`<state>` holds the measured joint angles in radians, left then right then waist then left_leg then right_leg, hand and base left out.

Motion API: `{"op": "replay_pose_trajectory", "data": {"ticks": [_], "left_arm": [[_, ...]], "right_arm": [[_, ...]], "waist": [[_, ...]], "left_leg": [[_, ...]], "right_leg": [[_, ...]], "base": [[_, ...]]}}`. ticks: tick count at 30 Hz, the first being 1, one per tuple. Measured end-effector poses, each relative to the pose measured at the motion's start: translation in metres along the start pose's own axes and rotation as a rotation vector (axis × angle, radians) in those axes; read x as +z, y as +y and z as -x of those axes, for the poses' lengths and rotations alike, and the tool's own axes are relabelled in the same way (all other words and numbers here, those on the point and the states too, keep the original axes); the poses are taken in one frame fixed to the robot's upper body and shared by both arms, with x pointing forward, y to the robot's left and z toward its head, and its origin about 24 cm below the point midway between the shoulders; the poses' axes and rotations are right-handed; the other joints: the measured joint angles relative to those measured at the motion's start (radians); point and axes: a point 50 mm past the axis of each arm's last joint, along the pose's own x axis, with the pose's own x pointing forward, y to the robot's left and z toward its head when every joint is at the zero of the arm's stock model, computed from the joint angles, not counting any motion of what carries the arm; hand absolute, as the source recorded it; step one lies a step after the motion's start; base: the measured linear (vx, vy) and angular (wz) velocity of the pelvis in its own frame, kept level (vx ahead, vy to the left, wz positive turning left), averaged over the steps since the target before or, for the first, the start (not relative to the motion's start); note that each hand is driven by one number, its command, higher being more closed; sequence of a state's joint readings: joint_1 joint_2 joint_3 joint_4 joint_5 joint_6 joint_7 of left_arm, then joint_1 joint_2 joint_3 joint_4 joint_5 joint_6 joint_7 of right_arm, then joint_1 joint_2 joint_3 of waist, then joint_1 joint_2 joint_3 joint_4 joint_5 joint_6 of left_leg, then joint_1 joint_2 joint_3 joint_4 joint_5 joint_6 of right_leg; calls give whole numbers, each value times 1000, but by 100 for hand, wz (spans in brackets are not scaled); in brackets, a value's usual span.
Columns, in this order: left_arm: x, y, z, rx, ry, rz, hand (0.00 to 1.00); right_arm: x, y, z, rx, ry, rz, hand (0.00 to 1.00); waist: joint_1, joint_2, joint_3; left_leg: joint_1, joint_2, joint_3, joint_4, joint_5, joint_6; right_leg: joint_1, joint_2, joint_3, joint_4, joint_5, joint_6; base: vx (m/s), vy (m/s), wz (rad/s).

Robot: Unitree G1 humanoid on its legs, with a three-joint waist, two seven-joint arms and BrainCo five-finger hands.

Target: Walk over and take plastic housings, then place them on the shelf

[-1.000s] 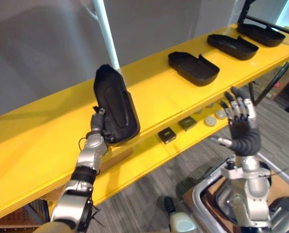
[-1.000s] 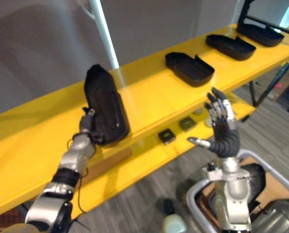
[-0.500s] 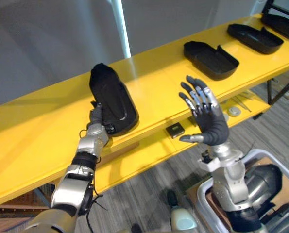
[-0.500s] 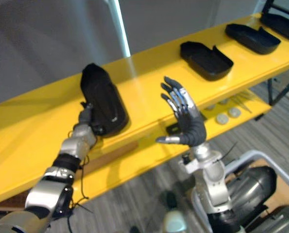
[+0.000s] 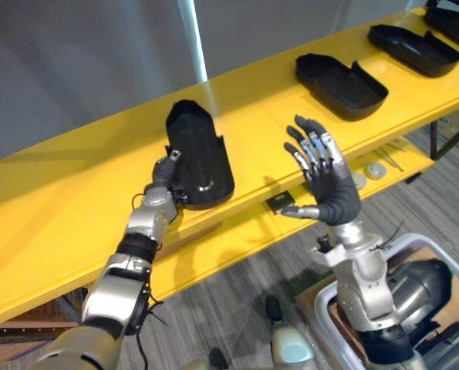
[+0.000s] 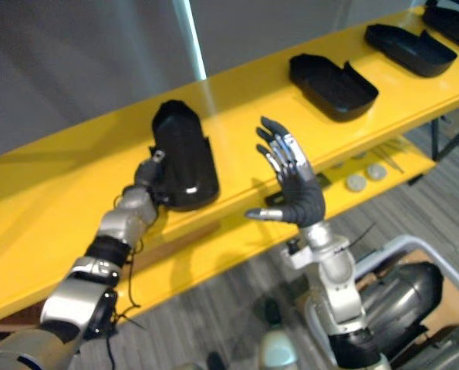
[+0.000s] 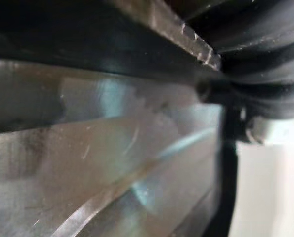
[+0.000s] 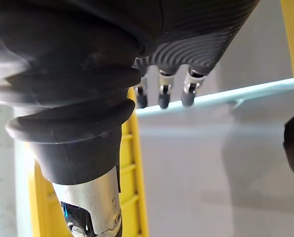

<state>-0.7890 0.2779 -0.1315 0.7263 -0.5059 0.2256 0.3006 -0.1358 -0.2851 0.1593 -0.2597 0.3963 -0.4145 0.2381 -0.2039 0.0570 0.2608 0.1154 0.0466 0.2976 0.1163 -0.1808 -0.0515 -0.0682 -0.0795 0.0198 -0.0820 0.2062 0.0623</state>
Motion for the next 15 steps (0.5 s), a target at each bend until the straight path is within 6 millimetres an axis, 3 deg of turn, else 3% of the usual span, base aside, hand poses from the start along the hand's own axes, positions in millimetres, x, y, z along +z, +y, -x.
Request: {"op": "replay_pose_trajectory", "data": {"ticks": [15], "left_arm": [[-4,23,0,259,26,205,0]], "right_arm": [[-10,-1,24,-48,92,-17,0]], "waist": [[-36,-1,6]], "left_leg": [[23,13,43,-3,-7,-10]], "right_leg": [[1,21,39,-6,-4,-6]], "base": [[-40,-8,-8]]}}
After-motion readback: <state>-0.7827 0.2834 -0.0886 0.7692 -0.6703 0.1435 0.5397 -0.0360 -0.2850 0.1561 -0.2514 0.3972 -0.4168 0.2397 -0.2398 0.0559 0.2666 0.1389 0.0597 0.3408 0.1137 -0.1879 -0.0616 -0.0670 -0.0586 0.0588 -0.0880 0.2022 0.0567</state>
